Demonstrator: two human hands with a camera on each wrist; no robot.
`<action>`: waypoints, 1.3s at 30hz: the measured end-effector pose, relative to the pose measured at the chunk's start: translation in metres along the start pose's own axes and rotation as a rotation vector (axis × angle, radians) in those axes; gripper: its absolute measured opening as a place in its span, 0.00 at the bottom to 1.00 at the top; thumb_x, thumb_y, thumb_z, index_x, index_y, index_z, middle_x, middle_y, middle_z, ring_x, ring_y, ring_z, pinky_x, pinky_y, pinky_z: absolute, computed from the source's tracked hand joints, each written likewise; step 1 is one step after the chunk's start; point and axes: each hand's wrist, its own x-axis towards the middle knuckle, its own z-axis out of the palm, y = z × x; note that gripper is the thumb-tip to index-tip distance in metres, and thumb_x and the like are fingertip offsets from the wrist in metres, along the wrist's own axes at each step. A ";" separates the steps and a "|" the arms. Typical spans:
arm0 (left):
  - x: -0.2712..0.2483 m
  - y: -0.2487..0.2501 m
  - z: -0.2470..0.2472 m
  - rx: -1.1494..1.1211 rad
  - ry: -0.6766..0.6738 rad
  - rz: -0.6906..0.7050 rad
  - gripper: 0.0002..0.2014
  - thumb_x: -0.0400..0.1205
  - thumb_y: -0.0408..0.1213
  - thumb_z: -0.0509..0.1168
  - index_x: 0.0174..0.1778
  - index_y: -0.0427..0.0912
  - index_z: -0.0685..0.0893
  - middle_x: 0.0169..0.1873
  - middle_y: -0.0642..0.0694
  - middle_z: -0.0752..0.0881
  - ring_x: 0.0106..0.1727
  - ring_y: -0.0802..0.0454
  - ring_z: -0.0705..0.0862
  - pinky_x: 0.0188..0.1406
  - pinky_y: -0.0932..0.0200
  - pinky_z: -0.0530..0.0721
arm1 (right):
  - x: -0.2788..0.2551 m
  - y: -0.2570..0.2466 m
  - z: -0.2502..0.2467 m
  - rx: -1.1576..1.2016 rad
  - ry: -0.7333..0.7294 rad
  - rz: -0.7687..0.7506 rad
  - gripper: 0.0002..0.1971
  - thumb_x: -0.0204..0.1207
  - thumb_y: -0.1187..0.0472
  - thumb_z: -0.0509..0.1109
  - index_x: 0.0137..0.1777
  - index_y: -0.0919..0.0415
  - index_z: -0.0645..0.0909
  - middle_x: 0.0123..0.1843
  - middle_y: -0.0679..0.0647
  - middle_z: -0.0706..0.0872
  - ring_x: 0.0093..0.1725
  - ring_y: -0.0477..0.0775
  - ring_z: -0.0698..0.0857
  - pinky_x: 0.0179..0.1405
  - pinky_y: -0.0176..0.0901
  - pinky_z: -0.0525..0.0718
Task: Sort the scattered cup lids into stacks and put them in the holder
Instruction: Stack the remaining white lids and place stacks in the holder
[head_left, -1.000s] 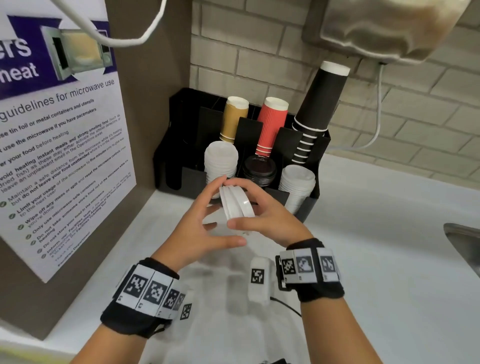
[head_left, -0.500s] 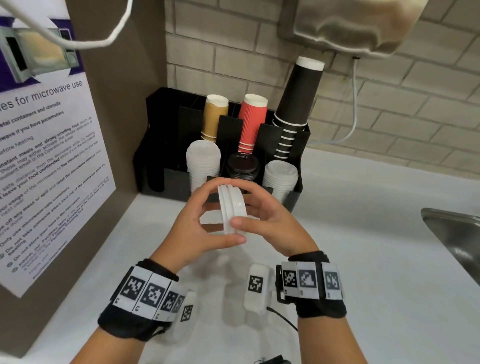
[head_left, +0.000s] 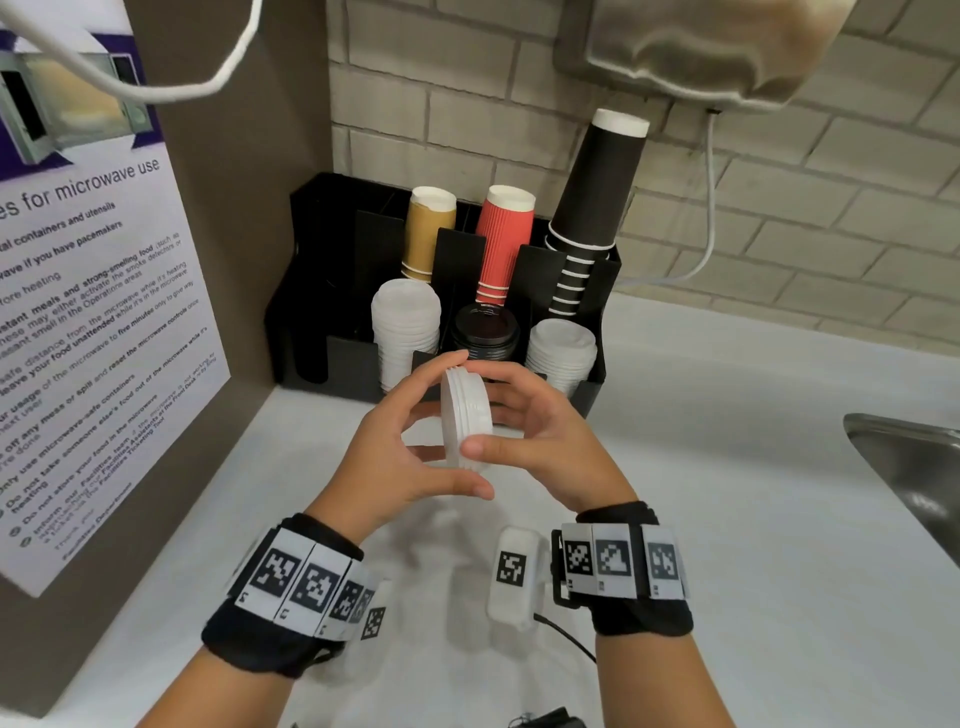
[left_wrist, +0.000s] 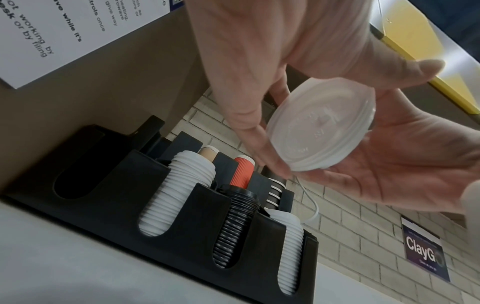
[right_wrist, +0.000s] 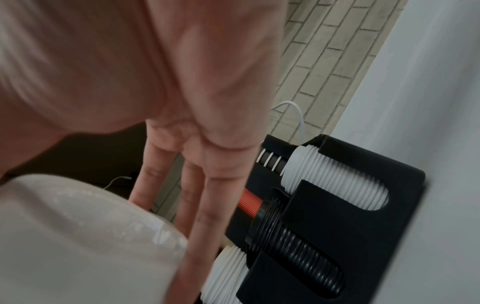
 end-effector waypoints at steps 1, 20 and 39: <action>0.000 0.000 0.000 0.006 0.006 0.000 0.53 0.48 0.54 0.86 0.72 0.68 0.72 0.67 0.62 0.79 0.68 0.56 0.79 0.51 0.52 0.89 | 0.000 0.000 0.001 -0.002 0.008 0.001 0.31 0.63 0.63 0.81 0.67 0.50 0.79 0.64 0.53 0.86 0.64 0.52 0.85 0.68 0.60 0.81; -0.003 -0.024 -0.047 0.141 0.217 -0.130 0.15 0.68 0.53 0.72 0.51 0.67 0.85 0.52 0.58 0.87 0.45 0.63 0.86 0.44 0.73 0.79 | 0.093 -0.019 -0.139 -0.503 0.233 0.108 0.28 0.69 0.64 0.80 0.67 0.48 0.77 0.59 0.50 0.82 0.56 0.50 0.82 0.51 0.37 0.81; -0.013 -0.032 -0.056 0.144 0.226 -0.200 0.14 0.78 0.37 0.72 0.49 0.66 0.86 0.50 0.59 0.87 0.43 0.60 0.86 0.49 0.51 0.84 | 0.122 0.014 -0.136 -0.949 -0.088 0.337 0.35 0.75 0.63 0.73 0.80 0.51 0.63 0.78 0.56 0.67 0.76 0.57 0.69 0.73 0.47 0.70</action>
